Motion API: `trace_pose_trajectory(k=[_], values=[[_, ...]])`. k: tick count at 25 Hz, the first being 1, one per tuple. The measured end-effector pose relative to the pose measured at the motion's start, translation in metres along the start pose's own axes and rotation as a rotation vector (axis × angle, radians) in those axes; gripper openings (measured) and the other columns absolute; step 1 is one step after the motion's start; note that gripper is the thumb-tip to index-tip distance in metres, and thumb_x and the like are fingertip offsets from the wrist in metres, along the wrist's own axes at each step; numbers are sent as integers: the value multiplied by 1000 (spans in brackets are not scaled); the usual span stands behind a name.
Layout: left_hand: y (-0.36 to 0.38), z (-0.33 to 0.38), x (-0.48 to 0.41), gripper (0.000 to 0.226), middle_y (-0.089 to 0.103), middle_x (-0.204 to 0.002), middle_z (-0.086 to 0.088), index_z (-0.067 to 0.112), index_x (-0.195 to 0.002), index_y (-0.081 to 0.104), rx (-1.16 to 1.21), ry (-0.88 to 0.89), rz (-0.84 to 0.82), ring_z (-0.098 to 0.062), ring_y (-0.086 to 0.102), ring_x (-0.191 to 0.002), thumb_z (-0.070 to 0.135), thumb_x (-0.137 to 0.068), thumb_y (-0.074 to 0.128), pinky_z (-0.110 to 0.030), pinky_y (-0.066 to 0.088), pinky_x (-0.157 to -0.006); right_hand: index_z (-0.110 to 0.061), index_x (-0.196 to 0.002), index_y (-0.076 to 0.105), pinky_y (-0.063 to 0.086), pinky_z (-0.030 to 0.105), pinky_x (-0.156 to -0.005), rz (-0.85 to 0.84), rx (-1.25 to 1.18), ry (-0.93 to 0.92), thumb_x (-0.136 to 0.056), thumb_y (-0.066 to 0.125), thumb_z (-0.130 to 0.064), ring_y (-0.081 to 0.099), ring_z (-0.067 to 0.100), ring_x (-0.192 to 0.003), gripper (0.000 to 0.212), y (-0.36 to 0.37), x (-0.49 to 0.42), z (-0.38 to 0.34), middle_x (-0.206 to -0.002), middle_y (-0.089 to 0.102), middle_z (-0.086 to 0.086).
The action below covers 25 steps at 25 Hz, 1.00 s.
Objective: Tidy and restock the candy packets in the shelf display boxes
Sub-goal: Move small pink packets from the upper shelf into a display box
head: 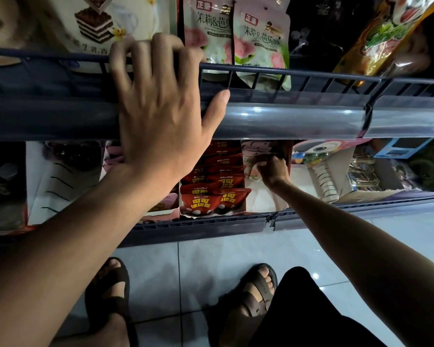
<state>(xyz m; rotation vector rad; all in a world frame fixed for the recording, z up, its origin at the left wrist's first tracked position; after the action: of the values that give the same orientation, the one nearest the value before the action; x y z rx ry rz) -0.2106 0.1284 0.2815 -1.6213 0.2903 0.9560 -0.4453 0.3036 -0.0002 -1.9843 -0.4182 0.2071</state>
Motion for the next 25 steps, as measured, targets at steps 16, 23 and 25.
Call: trace_pose_trajectory(k=[16,23,25], values=[[-1,1,1,57,50,-118,-18,7,-118,47,24,18,-30,-36,45,-114,58,-98,29,-51,20,-109,-8,-121,58,42,0,-70,98,-42,-214,-84,58,7,51,9,-96,40,-88,70,-35,-123,56,9],[-11,2,2,55,49,-112,-20,5,-120,43,54,62,-104,-37,44,-106,56,-97,36,-52,25,-100,-21,-97,69,52,9,-75,29,-62,-358,-88,65,-7,63,-8,-79,17,-203,155,-108,-96,70,-8],[-15,2,0,55,49,-111,-20,5,-121,44,52,78,-134,-36,44,-104,54,-97,39,-52,28,-97,-21,-97,68,47,2,-70,58,-41,-413,-89,62,-9,60,-11,-76,16,-242,172,-143,-93,66,-13]])
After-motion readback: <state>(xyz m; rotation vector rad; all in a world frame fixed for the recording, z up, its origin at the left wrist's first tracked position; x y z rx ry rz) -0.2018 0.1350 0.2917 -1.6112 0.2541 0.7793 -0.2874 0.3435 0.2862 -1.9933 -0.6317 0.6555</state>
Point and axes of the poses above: each hand's wrist, its own x-axis away from the middle knuckle, its own y-axis out of the palm, z = x × y, the point moved 8 cm from there along -x, towards the middle knuckle
